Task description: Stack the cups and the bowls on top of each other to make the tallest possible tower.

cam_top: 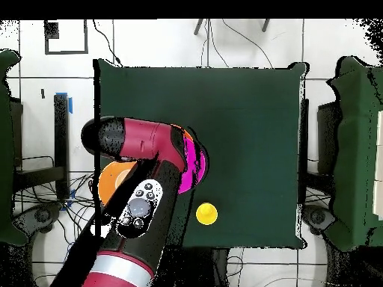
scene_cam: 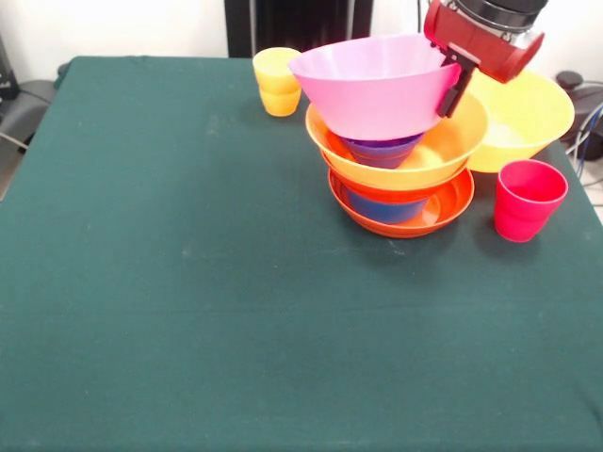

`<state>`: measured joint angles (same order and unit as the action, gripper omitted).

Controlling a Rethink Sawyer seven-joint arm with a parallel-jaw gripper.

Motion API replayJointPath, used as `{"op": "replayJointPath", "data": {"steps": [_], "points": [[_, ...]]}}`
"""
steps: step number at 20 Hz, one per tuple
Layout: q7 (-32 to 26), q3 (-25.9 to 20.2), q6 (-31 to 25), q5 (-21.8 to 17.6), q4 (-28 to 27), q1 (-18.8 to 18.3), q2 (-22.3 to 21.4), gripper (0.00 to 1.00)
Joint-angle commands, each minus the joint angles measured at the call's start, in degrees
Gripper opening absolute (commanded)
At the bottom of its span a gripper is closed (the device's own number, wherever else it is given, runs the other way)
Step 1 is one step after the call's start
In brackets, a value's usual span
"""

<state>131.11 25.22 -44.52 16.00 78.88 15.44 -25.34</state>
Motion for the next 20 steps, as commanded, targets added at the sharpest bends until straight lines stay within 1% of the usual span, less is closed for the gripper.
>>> {"op": "replayJointPath", "data": {"steps": [1,9,20], "points": [[13.33,-2.91,1.23,1.70,-3.06,0.97,2.42,0.00],[13.56,-2.56,1.81,2.62,-3.67,1.20,3.07,0.00],[14.11,-1.97,1.23,4.07,-4.94,1.72,4.34,0.00]]}}
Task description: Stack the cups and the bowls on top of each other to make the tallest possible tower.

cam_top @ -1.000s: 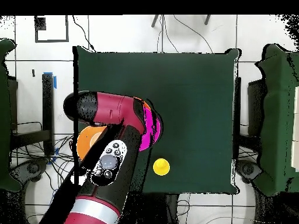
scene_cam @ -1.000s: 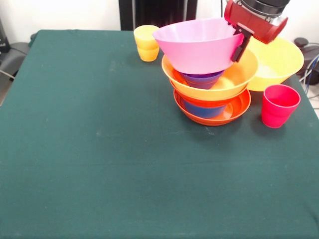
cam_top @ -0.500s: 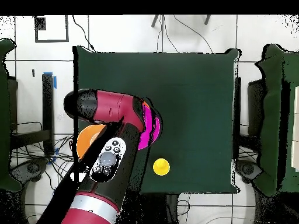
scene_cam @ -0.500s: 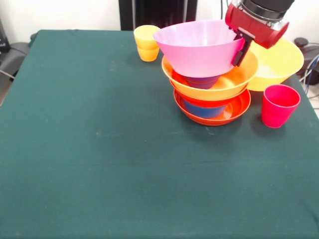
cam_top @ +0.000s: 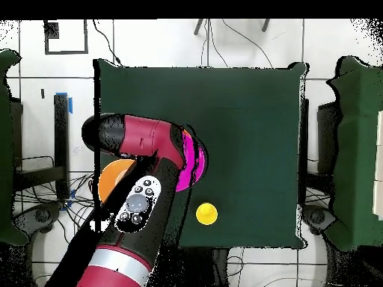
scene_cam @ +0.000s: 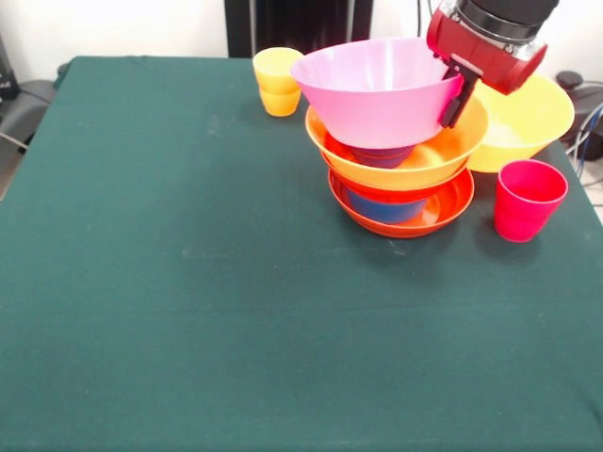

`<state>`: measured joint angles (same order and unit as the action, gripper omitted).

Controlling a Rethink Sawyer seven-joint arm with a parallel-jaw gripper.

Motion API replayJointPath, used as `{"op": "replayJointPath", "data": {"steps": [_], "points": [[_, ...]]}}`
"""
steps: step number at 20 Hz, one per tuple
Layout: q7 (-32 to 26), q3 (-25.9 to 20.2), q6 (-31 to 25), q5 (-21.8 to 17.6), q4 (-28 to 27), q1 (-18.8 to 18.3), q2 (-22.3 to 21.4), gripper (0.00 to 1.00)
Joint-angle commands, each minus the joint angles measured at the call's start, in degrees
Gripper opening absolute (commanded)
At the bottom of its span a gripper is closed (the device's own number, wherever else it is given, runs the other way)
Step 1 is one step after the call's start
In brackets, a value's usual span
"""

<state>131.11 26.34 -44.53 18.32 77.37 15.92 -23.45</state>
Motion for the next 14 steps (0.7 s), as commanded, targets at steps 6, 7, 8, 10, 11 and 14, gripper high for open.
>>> {"op": "replayJointPath", "data": {"steps": [6,7,8,10,11,14], "points": [[14.21,-2.86,1.80,2.31,-3.83,1.54,3.13,0.00],[14.30,-2.81,1.92,2.46,-3.80,1.65,3.21,0.00],[14.44,-2.64,2.09,2.55,-3.86,1.83,3.35,0.00],[14.39,-2.44,2.28,2.93,-4.03,2.04,3.59,1.00],[14.37,-2.47,2.43,3.01,-4.08,2.04,3.63,1.00],[14.59,-2.12,2.08,3.43,-4.61,2.21,3.92,1.00]]}}
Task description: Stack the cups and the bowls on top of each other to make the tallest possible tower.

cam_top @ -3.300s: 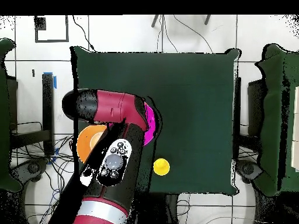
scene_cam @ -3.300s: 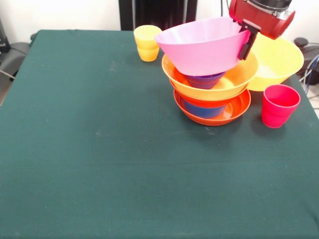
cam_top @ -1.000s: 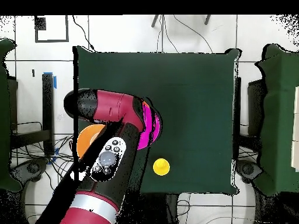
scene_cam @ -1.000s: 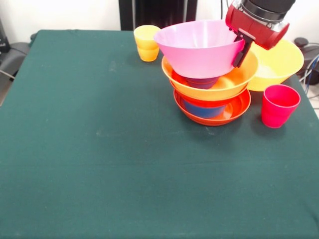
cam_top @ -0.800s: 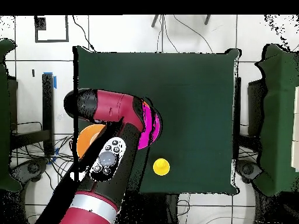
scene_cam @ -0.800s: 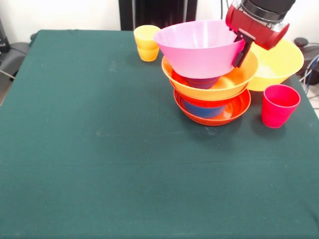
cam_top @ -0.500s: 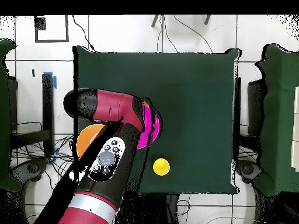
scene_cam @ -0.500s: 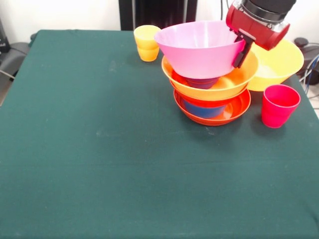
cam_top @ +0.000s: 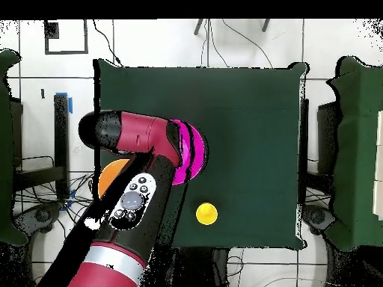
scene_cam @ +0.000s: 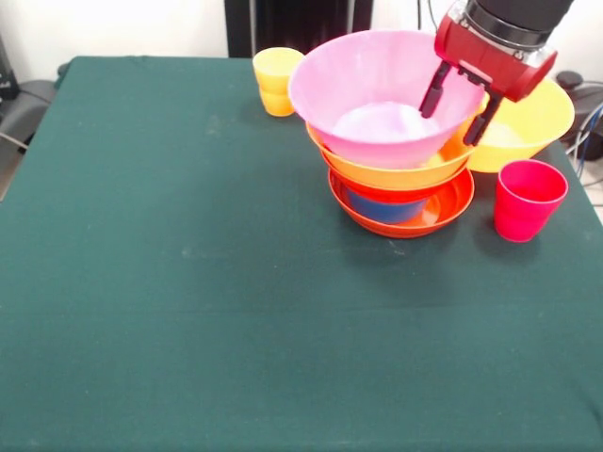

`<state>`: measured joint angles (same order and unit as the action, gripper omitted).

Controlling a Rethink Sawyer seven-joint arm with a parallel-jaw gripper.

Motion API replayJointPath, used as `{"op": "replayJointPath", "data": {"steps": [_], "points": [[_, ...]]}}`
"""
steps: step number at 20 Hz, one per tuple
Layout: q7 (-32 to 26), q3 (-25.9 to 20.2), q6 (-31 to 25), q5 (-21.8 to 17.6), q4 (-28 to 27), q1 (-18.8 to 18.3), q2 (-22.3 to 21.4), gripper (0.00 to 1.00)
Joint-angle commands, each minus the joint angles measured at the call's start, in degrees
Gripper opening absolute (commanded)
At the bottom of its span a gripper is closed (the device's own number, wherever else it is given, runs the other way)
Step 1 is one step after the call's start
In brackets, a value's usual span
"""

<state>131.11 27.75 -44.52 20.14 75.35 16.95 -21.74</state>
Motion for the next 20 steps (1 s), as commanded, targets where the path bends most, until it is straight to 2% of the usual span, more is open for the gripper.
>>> {"op": "replayJointPath", "data": {"steps": [1,15,20], "points": [[14.59,-3.46,2.18,1.80,-2.45,1.31,2.20,1.00],[13.19,-2.76,2.02,3.15,-1.57,1.57,1.74,1.00],[11.95,-1.69,0.68,2.48,-0.26,1.90,0.12,1.00]]}}
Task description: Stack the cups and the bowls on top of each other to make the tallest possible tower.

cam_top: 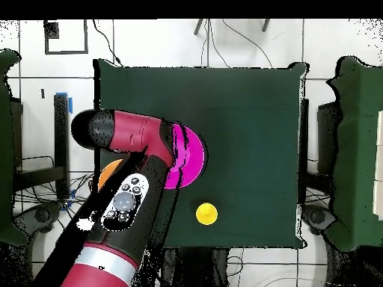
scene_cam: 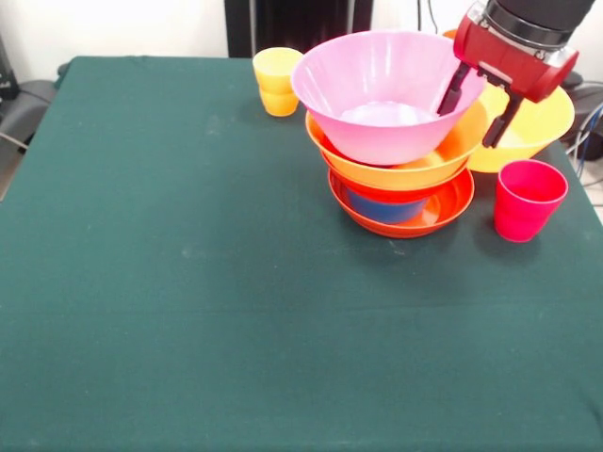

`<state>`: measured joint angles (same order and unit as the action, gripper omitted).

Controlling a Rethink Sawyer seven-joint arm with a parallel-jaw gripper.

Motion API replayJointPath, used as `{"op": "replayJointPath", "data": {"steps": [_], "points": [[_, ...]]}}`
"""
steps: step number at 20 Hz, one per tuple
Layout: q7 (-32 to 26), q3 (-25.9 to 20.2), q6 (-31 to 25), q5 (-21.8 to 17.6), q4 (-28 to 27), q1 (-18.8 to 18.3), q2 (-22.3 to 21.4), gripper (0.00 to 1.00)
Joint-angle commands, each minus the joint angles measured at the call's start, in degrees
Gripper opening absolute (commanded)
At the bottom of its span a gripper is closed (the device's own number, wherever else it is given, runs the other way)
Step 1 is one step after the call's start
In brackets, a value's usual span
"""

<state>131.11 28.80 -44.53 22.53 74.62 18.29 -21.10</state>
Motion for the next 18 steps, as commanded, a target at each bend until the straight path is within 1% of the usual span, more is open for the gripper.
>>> {"op": "replayJointPath", "data": {"steps": [1,7,12,18], "points": [[11.59,-2.56,0.28,-0.08,0.71,0.48,-0.86,1.00],[9.73,-1.88,-1.60,-0.73,1.95,-0.07,-2.79,1.00],[9.31,-1.52,-3.97,-0.91,1.72,-0.20,-4.12,1.00],[8.16,-1.60,-6.60,-0.73,2.33,-0.35,-8.03,1.00]]}}
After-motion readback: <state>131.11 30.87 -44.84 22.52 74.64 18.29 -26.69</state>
